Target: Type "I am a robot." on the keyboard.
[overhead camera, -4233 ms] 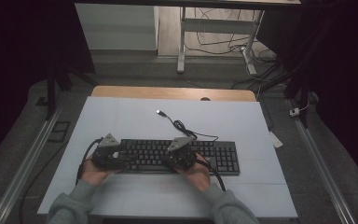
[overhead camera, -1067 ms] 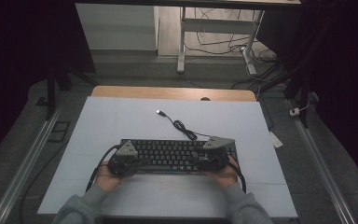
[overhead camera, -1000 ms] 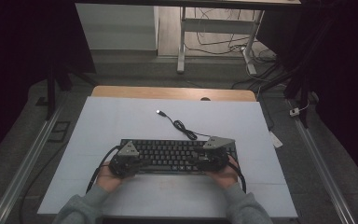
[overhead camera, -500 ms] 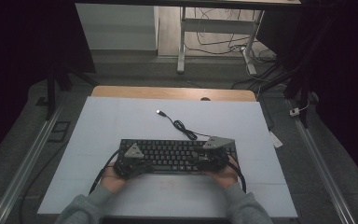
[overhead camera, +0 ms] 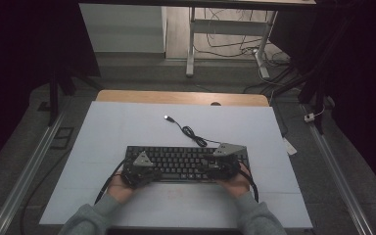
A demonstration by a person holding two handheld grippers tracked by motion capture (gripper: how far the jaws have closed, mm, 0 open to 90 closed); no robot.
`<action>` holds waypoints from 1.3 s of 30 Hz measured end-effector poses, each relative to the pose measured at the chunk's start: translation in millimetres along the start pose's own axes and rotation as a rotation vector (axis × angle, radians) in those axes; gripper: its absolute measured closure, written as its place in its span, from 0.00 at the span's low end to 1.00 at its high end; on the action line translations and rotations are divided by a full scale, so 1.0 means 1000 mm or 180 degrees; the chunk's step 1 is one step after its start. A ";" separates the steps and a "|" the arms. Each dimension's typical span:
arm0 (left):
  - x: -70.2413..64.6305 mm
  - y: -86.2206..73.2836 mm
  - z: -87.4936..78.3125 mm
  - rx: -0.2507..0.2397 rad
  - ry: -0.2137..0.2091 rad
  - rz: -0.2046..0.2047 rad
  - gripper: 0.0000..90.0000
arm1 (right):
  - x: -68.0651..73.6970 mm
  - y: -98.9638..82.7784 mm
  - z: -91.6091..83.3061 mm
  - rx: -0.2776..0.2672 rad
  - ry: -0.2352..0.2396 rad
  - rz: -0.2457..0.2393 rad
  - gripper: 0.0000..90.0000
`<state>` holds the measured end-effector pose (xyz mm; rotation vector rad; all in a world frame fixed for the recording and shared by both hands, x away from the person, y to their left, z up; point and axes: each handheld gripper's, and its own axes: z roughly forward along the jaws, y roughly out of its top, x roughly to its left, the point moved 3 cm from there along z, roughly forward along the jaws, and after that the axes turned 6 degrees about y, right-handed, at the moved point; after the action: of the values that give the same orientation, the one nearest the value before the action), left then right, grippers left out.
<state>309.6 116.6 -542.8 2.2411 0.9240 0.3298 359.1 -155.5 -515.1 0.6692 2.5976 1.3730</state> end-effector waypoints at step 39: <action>0.030 -0.001 -0.038 -0.0483 0.0114 -0.0486 0.59 | -0.002 0.000 -0.001 -0.0007 -0.0009 0.0006 0.52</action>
<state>312.7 156.8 -516.7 2.0197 1.0465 0.3589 360.2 -157.0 -514.9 0.6731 2.5935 1.3743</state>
